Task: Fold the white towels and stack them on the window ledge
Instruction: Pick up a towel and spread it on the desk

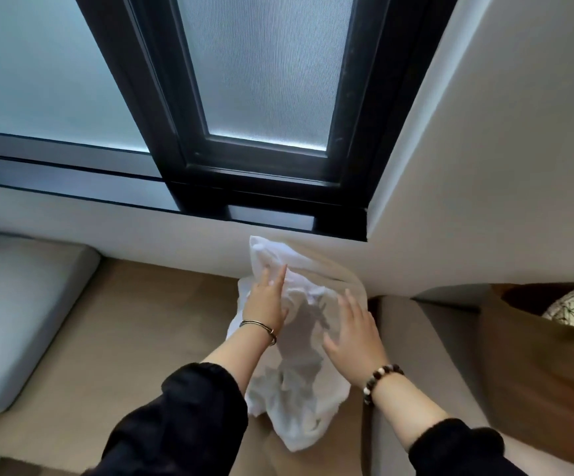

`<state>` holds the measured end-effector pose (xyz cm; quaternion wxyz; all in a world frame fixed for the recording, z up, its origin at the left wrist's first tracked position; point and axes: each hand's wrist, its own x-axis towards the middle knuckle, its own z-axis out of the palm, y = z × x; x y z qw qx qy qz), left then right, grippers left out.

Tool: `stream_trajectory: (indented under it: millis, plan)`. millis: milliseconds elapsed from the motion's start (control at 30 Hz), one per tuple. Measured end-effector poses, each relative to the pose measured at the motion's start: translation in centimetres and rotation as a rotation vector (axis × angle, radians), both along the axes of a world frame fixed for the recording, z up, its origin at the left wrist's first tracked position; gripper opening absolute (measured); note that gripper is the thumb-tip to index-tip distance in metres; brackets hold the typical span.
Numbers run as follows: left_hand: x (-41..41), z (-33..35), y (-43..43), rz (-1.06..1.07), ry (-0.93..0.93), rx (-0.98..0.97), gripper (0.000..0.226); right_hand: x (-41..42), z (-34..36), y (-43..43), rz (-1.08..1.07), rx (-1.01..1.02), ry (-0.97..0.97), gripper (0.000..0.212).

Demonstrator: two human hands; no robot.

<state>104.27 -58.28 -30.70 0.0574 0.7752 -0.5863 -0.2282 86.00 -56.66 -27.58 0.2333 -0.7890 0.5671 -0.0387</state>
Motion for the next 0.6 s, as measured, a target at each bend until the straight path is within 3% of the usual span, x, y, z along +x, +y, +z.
stream_trajectory:
  millis: [67, 167, 233, 333, 467, 533, 600]
  plan:
    - [0.3, -0.7, 0.2, 0.039, 0.023, -0.007, 0.073, 0.0, 0.2, -0.4, -0.016, -0.004, -0.002, 0.073]
    - [-0.3, -0.4, 0.8, -0.049, -0.009, -0.099, 0.029, -0.4, 0.6, -0.7, -0.014, 0.003, -0.028, 0.076]
    - [-1.1, 1.1, 1.3, -0.072, 0.066, -0.205, 0.014, -0.8, 0.6, -0.6, 0.004, 0.054, -0.062, 0.085]
    - [-2.0, 4.3, 1.5, -0.008, 0.277, -0.331, 0.010, -1.4, 1.2, -0.7, 0.045, 0.119, -0.104, 0.106]
    - [-2.9, 8.9, 2.4, -0.029, 0.508, -0.427, 0.021, -1.9, 3.6, -0.8, -0.009, 0.173, -0.225, 0.121]
    - [-3.7, 10.8, 2.9, -0.065, 0.587, -0.423, 0.022, -1.8, 5.0, -0.6, -0.006, 0.142, -0.300, 0.114]
    - [-5.0, 12.6, 3.2, -0.097, 0.670, -0.432, 0.020, -1.9, 6.1, -0.2, -0.038, 0.132, -0.420, 0.088]
